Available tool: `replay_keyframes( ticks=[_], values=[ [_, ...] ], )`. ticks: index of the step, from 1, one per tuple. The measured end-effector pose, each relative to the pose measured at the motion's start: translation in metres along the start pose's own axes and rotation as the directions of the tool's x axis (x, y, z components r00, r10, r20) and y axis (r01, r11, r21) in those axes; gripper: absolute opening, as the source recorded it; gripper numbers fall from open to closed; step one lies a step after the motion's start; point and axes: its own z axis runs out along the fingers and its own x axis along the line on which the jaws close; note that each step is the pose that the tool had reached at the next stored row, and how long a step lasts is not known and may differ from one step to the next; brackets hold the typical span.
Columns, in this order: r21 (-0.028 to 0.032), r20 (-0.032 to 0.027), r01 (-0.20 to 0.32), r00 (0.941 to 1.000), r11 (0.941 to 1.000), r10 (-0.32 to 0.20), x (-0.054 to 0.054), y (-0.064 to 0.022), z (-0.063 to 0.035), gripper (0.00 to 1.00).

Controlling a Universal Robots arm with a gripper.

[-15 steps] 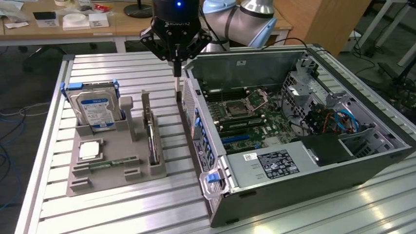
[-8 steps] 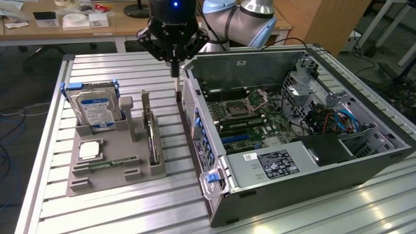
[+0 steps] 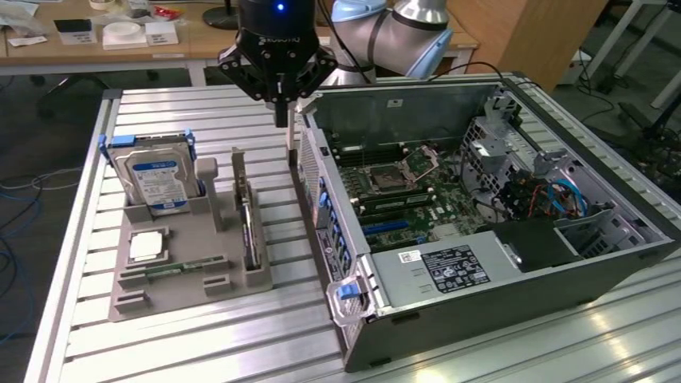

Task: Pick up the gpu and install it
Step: 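Reach for the gpu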

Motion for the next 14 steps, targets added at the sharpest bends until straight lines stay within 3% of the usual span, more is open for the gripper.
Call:
replay_keyframes(
  ticks=[14],
  values=[
    [0.0000, 0.0000, 0.000, 1.0000, 1.0000, 0.000, 0.015, -0.0032, -0.0005, 0.11]
  ],
)
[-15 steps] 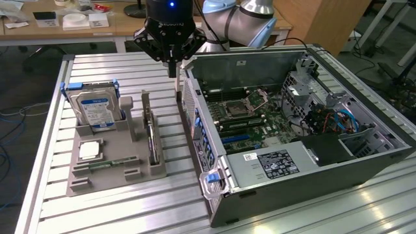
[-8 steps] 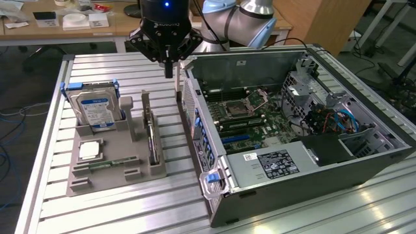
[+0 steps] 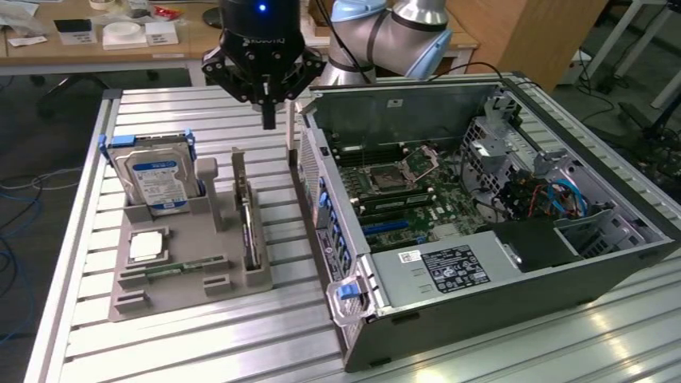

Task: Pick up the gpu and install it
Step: 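Reach for the gpu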

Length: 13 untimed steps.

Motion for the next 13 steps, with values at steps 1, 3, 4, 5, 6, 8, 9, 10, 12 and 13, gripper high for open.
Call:
replay_keyframes(
  ticks=[1, 3, 4, 5, 6, 8, 9, 10, 12, 13],
  values=[
    [0.0001, -0.0001, 0.000, 1.0000, 1.0000, 0.000, 0.001, -0.0005, -0.0001, 0.11],
    [0.0000, 0.0000, 0.000, 1.0000, 1.0000, 0.000, 0.003, -0.0021, -0.0002, 0.11],
    [0.0000, 0.0000, 0.000, 1.0000, 1.0000, 0.000, 0.004, -0.0030, -0.0002, 0.11],
    [0.0001, -0.0001, 0.000, 1.0000, 1.0000, 0.000, 0.005, -0.0040, -0.0004, 0.11],
    [-0.0001, 0.0000, 0.000, 1.0000, 1.0000, 0.000, 0.006, -0.0050, -0.0004, 0.11],
    [0.0000, 0.0000, 0.000, 1.0000, 1.0000, 0.000, 0.008, -0.0069, -0.0005, 0.11],
    [0.0000, 0.0000, 0.000, 1.0000, 1.0000, 0.000, 0.008, -0.0078, -0.0006, 0.11],
    [0.0000, 0.0000, 0.000, 1.0000, 1.0000, 0.000, 0.009, -0.0087, -0.0007, 0.11],
    [0.0001, -0.0001, 0.000, 1.0000, 1.0000, 0.000, 0.011, -0.0104, -0.0008, 0.11],
    [0.0000, -0.0001, 0.000, 1.0000, 1.0000, 0.000, 0.011, -0.0113, -0.0009, 0.11]
  ],
)
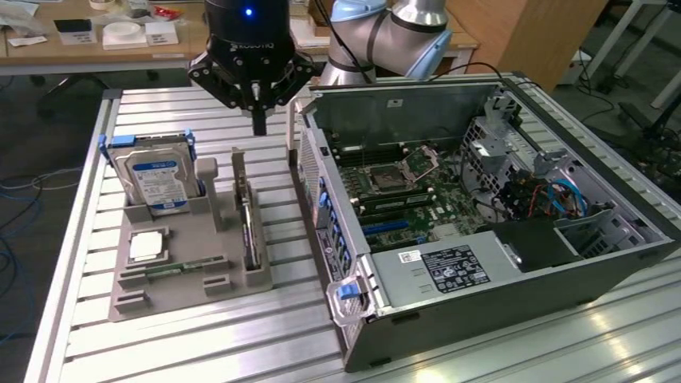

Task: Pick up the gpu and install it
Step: 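Reach for the gpu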

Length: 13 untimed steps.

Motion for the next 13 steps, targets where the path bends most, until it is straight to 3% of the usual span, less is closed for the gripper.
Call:
replay_keyframes(
  ticks=[13],
  values=[
    [0.0000, 0.0000, 0.000, 1.0000, 1.0000, 0.000, 0.012, -0.0124, -0.0009, 0.11]
  ],
)
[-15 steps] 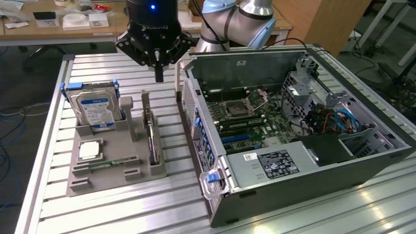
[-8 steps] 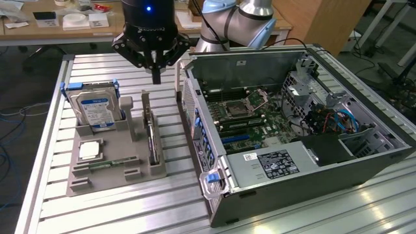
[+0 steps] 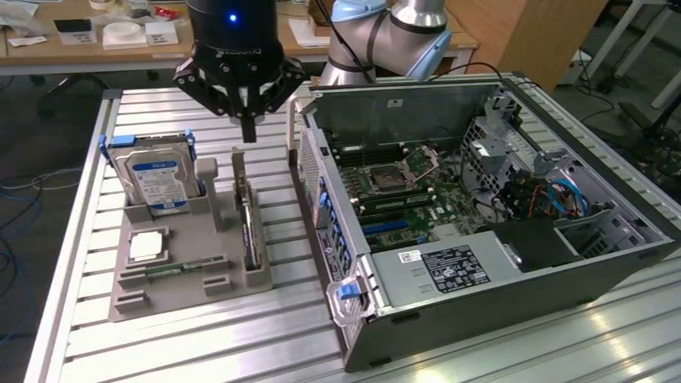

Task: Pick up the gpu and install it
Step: 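Reach for the gpu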

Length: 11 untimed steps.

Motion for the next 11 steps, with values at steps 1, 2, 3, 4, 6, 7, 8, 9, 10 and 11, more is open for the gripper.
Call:
replay_keyframes(
  ticks=[1, 2, 3, 4, 6, 7, 8, 9, 10, 11],
  values=[
    [0.0000, 0.0000, 0.000, 1.0000, 1.0000, 0.000, 0.001, -0.0010, -0.0001, 0.11],
    [0.0000, 0.0000, 0.000, 1.0000, 1.0000, 0.000, 0.002, -0.0019, -0.0001, 0.11],
    [0.0001, 0.0000, 0.000, 1.0000, 1.0000, 0.000, 0.003, -0.0028, -0.0002, 0.11],
    [0.0001, -0.0001, 0.000, 1.0000, 1.0000, 0.000, 0.004, -0.0038, -0.0003, 0.11],
    [0.0000, 0.0000, 0.001, 1.0000, 1.0000, -0.001, 0.005, -0.0059, -0.0004, 0.11],
    [0.0000, -0.0001, 0.001, 1.0000, 1.0000, -0.001, 0.006, -0.0071, -0.0005, 0.11],
    [-0.0001, -0.0001, 0.001, 1.0000, 1.0000, -0.001, 0.007, -0.0082, -0.0005, 0.11],
    [0.0000, -0.0001, 0.001, 1.0000, 1.0000, -0.001, 0.008, -0.0094, -0.0006, 0.11],
    [0.0000, -0.0001, 0.001, 1.0000, 1.0000, -0.001, 0.008, -0.0107, -0.0007, 0.11],
    [0.0000, 0.0000, 0.001, 1.0000, 1.0000, -0.001, 0.009, -0.0119, -0.0007, 0.11]
  ],
)
